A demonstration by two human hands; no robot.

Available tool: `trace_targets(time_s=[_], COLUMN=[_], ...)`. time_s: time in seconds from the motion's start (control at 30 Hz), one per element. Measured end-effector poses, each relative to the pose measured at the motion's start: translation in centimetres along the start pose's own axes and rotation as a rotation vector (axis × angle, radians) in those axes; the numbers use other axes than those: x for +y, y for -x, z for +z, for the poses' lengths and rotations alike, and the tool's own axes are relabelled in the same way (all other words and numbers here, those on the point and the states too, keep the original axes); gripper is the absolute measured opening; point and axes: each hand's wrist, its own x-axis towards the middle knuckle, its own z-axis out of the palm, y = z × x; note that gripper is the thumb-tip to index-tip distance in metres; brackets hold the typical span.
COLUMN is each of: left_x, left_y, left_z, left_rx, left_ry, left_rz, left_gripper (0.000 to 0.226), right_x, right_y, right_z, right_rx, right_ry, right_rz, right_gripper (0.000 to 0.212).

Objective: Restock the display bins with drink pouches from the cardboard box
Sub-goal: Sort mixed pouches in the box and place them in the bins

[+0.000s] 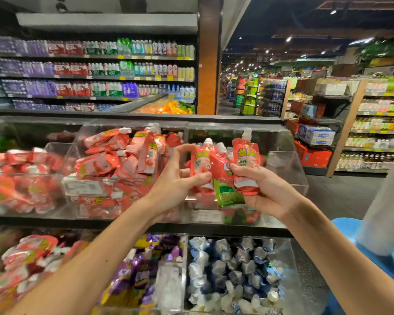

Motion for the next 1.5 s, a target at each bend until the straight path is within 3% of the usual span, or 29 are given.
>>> trace_targets(time_s=[0.07, 0.2, 0.4, 0.47, 0.63, 0.77, 0.9, 0.97, 1.1, 1.23, 1.33, 1.43, 1.5], left_x=[0.0, -0.9, -1.1, -1.3, -1.5, -2.2, -2.9, -3.4, -4.4, -4.0, -3.3, -2.7, -2.4], left_y=[2.2, 7.8, 17.5, 20.5, 25.0, 25.2, 23.5, 23.2, 22.6, 20.6, 19.3, 18.1, 17.3], left_z=[-2.3, -8.1, -16.0, -17.7, -22.4, -27.1, -33.3, -37.0, -43.7, -48.4, -49.9, -50.5, -50.8], left_rx=[0.091, 0.269, 0.582, 0.662, 0.641, 0.697, 0.63, 0.518, 0.296, 0.211, 0.135, 0.076, 0.073], left_ry=[-0.005, 0.012, -0.143, -0.155, -0.202, -0.178, -0.129, -0.063, -0.058, -0.24, -0.299, -0.283, -0.287], left_rz=[0.042, 0.007, 0.005, -0.011, -0.082, -0.067, -0.006, 0.016, 0.026, 0.08, 0.093, 0.123, 0.132], left_gripper=[0.045, 0.032, 0.028, 0.04, 0.066, 0.052, 0.019, 0.027, 0.069, 0.055, 0.043, 0.036, 0.036], right_x=[1.7, 5.7, 12.8, 14.7, 18.4, 19.8, 21.4, 22.6, 23.9, 23.5, 22.6, 21.6, 21.1], right_y=[-0.7, -2.2, -4.8, -4.9, -4.9, -7.1, -10.0, -11.0, -13.3, -15.0, -16.1, -15.7, -15.1], right_z=[3.0, 9.5, 20.5, 23.4, 29.2, 32.5, 35.6, 37.7, 42.4, 45.8, 46.7, 46.5, 46.1], right_rx=[-0.004, -0.048, -0.232, -0.282, -0.31, -0.222, -0.265, -0.21, -0.099, -0.001, 0.082, 0.12, 0.161], right_ry=[0.074, 0.168, 0.124, 0.141, 0.122, 0.137, 0.216, 0.191, 0.097, 0.004, -0.009, 0.001, 0.014], right_rz=[-0.006, 0.019, 0.14, 0.183, 0.244, 0.233, 0.203, 0.191, 0.243, 0.251, 0.226, 0.178, 0.155], right_gripper=[0.053, 0.02, 0.036, 0.033, 0.031, 0.021, 0.02, 0.019, 0.018, 0.026, 0.044, 0.031, 0.033])
